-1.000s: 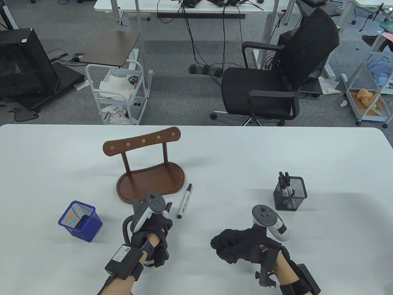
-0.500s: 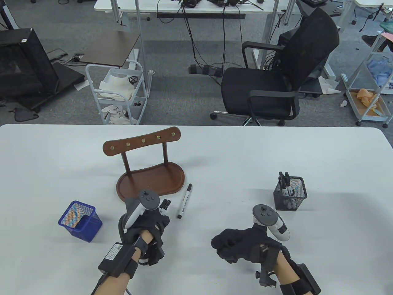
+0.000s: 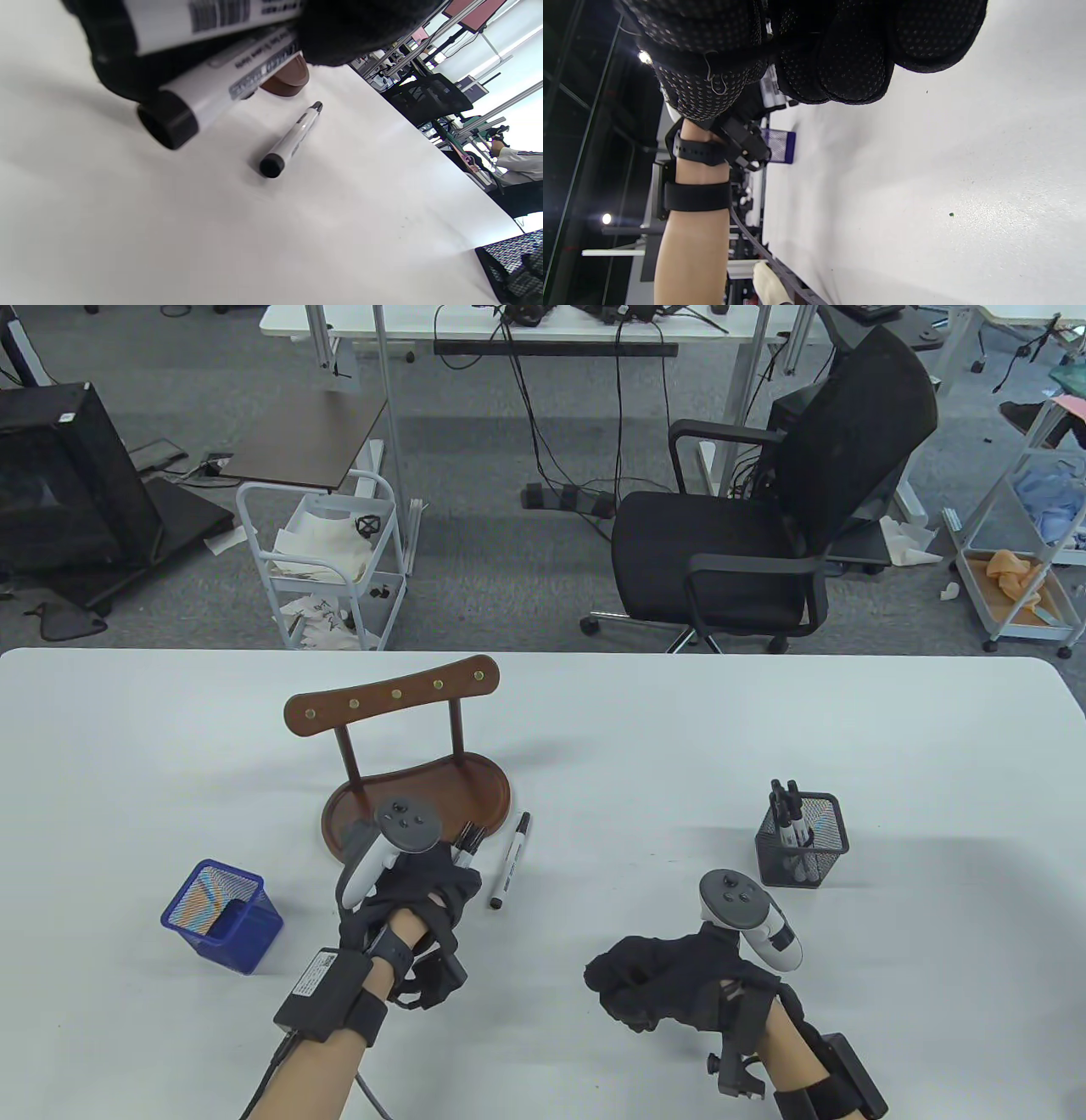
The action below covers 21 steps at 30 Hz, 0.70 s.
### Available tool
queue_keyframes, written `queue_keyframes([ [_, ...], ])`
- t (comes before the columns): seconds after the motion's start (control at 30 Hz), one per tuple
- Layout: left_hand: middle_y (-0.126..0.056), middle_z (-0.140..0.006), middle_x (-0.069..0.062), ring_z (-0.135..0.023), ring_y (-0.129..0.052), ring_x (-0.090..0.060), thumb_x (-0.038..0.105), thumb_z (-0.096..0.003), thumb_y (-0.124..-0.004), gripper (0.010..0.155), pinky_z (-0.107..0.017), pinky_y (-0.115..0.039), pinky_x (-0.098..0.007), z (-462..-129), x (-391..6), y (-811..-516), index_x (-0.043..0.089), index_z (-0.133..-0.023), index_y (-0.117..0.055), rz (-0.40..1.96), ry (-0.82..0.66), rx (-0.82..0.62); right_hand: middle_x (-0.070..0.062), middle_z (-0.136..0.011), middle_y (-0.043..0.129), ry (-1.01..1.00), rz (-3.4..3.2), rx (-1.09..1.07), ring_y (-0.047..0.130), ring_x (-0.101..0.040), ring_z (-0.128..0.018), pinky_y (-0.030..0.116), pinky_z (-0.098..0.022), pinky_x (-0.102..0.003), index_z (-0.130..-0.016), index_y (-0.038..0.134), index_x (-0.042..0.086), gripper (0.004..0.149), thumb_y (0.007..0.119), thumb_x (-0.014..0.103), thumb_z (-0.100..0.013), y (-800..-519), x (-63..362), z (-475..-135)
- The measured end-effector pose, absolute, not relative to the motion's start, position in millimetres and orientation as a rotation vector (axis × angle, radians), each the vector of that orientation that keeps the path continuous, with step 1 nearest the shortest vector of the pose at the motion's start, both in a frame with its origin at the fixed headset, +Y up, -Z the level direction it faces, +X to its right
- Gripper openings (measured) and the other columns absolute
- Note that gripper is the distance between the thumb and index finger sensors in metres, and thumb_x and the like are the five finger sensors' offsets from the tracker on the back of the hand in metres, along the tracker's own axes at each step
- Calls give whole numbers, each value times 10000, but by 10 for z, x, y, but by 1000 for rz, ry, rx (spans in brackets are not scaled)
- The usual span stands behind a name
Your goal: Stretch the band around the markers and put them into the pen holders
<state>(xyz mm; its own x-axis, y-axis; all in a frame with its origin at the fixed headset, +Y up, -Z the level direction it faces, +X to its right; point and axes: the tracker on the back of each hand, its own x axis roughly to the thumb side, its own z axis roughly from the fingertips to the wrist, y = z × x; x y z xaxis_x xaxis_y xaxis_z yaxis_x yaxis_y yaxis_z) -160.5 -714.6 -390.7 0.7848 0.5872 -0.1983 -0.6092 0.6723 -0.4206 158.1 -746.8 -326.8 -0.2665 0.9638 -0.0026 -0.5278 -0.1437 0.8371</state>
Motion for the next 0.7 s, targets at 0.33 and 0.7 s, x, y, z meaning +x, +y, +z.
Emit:
queue_keyframes([
  [0.33, -860, -925, -168, -750, -999, -392, 341, -588, -767, 440, -542, -883, -540, -4194, -1319, -7096, 101, -928, -622, 595, 54, -460, -64, -820, 943, 897, 1668, 681, 958, -291, -606, 801, -512, -519, -933, 767, 292, 495, 923, 355, -467, -7459, 1604, -3271],
  [0.7, -938, -815, -114, -616, -1073, -318, 312, -575, -784, 502, -465, -921, -514, -4345, -1178, -7177, 75, -957, -560, 611, 95, -443, -65, -819, 943, 880, 1661, 671, 957, -291, -607, 801, -513, -520, -936, 764, 294, 499, 923, 357, -467, -7437, 1648, -3280],
])
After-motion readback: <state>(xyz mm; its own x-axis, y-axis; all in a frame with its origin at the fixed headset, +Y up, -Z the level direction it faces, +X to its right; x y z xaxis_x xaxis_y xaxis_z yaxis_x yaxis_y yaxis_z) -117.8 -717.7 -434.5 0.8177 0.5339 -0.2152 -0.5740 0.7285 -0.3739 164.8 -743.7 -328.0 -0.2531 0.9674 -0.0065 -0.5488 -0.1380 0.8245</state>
